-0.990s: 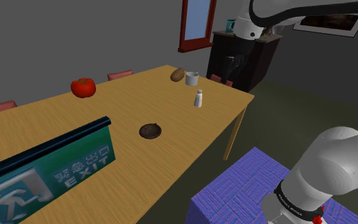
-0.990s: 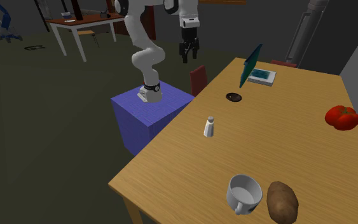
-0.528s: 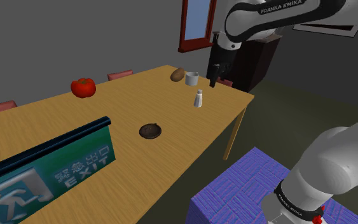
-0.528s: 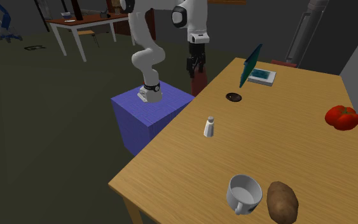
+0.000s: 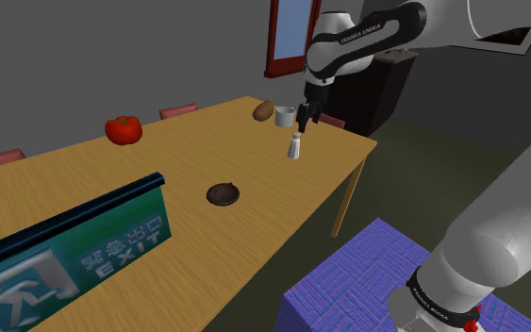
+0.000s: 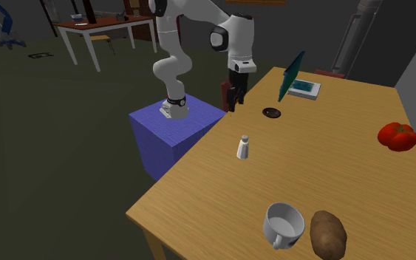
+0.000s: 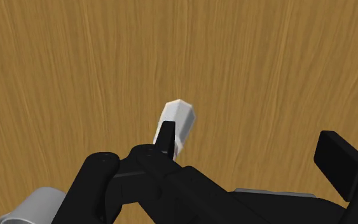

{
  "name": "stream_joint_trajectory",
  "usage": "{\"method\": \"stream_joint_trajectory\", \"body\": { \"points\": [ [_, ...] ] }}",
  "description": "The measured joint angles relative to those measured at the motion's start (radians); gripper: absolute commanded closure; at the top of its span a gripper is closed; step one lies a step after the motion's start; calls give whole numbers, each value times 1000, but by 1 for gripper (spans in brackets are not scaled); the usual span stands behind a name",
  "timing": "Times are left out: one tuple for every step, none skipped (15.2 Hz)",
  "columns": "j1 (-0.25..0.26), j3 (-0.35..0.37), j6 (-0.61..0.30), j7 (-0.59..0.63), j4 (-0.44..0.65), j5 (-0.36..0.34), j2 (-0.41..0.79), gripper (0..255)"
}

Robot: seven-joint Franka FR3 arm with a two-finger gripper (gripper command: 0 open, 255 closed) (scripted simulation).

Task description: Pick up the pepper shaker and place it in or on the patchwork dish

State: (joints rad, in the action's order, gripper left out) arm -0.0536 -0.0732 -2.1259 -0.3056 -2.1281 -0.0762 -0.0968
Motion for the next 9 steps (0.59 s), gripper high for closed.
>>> {"method": "stream_joint_trajectory", "body": {
  "points": [
    [-4,-6,-9,-14,24,-1,35,0],
    [-6,-8,-18,-23,52,-2,72,0],
    [-9,-11,-33,-31,72,-2,108,0],
    [-10,-12,-40,-38,105,-2,150,0],
    [-12,-14,-50,-46,130,-3,186,0],
    [-16,-16,-55,-56,161,-2,222,0],
    [-21,-19,-61,-68,200,-1,266,0],
    [-24,-21,-58,-77,232,-1,297,0],
    [-26,-21,-64,-83,259,-1,330,0]
  ]
}}
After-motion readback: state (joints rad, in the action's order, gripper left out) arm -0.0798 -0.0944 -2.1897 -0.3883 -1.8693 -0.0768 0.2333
